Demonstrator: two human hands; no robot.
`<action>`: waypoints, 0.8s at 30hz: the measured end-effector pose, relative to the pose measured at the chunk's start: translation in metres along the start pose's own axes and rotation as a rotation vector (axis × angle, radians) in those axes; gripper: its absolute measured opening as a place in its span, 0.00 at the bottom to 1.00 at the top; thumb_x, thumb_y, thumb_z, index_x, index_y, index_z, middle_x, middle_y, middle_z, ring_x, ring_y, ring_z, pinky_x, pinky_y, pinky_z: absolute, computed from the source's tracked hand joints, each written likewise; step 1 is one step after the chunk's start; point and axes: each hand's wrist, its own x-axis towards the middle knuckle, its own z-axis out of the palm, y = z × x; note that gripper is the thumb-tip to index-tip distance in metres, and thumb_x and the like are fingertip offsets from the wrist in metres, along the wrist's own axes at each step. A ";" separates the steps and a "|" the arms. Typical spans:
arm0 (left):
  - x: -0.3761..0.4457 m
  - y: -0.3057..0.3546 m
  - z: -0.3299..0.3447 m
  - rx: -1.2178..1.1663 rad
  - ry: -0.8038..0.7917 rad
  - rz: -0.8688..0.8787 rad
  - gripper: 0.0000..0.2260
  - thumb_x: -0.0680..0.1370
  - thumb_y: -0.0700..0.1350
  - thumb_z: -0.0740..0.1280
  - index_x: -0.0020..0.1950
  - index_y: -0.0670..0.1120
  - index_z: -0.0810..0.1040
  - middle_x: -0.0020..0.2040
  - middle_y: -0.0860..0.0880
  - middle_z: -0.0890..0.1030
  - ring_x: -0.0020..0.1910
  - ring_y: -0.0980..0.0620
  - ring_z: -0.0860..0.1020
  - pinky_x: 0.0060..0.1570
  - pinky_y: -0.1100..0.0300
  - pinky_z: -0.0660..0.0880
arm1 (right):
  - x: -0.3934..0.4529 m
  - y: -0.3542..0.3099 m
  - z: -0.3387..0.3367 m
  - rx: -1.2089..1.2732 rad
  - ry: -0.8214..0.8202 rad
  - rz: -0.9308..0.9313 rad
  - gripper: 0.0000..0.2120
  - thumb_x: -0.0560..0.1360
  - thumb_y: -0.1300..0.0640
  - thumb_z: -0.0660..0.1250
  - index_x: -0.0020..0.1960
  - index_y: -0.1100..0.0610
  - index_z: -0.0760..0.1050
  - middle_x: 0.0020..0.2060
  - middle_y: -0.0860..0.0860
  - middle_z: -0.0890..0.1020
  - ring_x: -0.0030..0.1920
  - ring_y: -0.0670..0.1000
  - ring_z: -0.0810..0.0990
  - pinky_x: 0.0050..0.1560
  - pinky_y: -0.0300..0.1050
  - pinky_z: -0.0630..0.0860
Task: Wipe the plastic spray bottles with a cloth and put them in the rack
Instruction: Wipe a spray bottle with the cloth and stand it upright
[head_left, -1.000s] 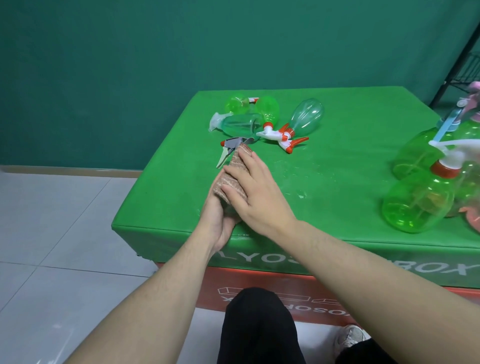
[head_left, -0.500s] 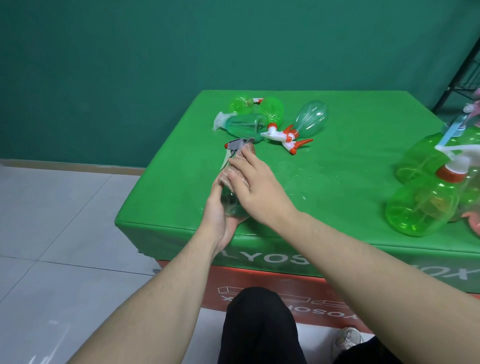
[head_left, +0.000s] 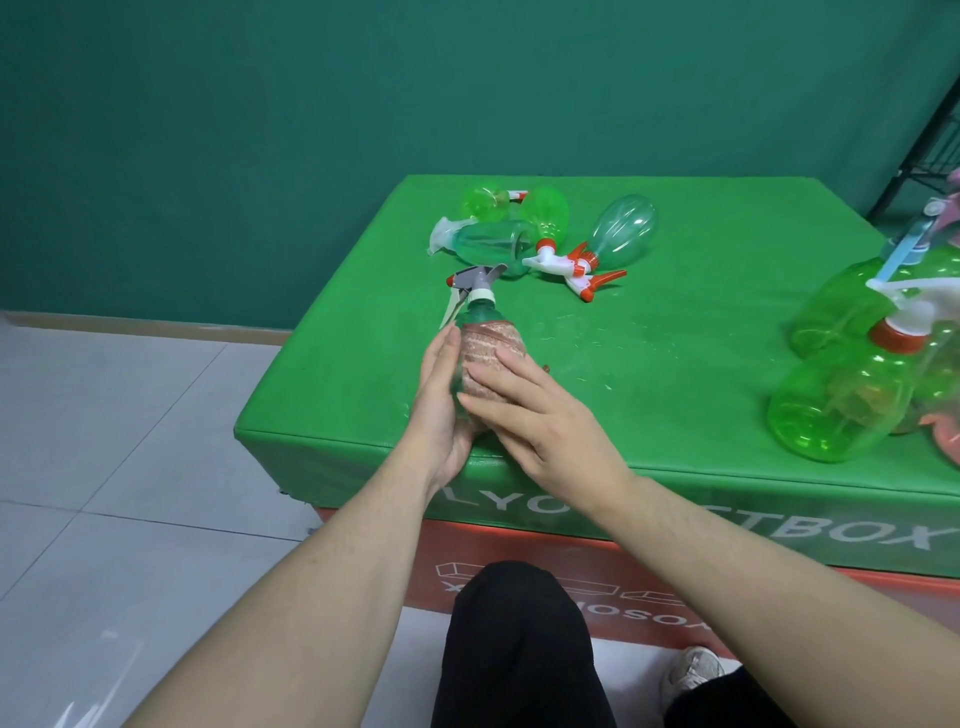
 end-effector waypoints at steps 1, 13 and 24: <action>0.001 0.000 -0.001 -0.007 0.000 0.012 0.41 0.70 0.62 0.76 0.77 0.47 0.65 0.67 0.34 0.78 0.65 0.32 0.78 0.62 0.37 0.76 | -0.003 0.000 0.001 0.002 0.002 -0.008 0.16 0.79 0.62 0.66 0.66 0.57 0.80 0.71 0.54 0.76 0.76 0.58 0.66 0.73 0.62 0.67; -0.006 0.003 0.004 -0.020 -0.002 -0.047 0.23 0.83 0.52 0.61 0.75 0.44 0.72 0.64 0.41 0.82 0.59 0.46 0.83 0.51 0.53 0.82 | 0.042 -0.015 -0.007 -0.025 -0.080 0.309 0.28 0.82 0.43 0.58 0.77 0.55 0.67 0.79 0.52 0.65 0.81 0.54 0.55 0.80 0.56 0.54; -0.008 0.003 0.001 -0.011 0.019 -0.039 0.22 0.84 0.51 0.58 0.74 0.42 0.72 0.56 0.40 0.83 0.49 0.45 0.84 0.45 0.47 0.82 | 0.075 -0.003 -0.009 0.249 -0.144 0.599 0.27 0.83 0.43 0.60 0.80 0.49 0.63 0.81 0.48 0.57 0.80 0.48 0.57 0.80 0.49 0.54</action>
